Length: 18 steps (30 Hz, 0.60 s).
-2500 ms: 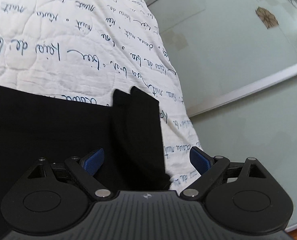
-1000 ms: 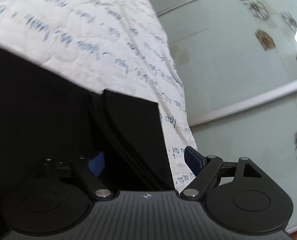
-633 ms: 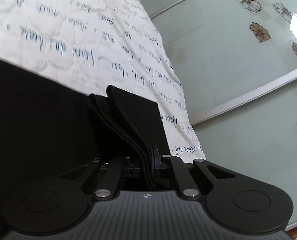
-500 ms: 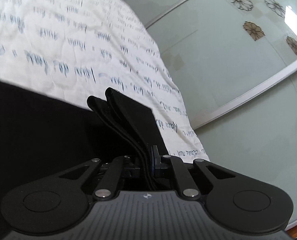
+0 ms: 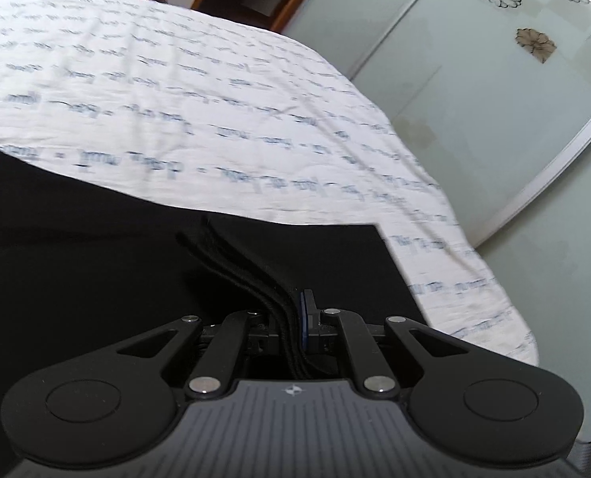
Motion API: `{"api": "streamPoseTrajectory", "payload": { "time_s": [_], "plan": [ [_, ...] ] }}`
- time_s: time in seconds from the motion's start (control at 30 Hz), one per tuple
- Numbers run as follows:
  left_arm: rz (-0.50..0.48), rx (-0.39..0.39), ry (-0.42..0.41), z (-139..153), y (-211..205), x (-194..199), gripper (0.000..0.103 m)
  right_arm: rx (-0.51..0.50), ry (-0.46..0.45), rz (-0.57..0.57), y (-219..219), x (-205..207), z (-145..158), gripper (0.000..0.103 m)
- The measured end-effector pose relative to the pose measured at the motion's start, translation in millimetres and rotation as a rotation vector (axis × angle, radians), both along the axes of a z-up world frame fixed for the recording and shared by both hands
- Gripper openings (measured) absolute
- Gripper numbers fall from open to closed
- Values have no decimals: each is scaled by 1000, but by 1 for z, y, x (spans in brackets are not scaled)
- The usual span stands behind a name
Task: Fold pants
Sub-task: 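Hold the trouser edge with the left gripper while the right gripper presses the fabric beside it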
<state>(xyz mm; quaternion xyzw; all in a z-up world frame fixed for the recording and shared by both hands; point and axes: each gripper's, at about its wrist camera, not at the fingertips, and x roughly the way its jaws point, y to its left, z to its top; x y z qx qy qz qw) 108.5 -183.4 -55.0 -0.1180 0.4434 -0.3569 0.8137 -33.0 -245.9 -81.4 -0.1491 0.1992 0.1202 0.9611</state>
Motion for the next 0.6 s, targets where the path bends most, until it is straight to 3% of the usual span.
{"api": "streamPoseTrajectory", "payload": {
  "time_s": [0.27, 0.6],
  "plan": [
    [53, 108, -118, 1, 23, -5, 6, 25, 28, 79, 13, 18, 1, 7],
    [95, 172, -149, -6, 33, -3, 6, 44, 53, 110, 15, 29, 0, 7]
  ]
}}
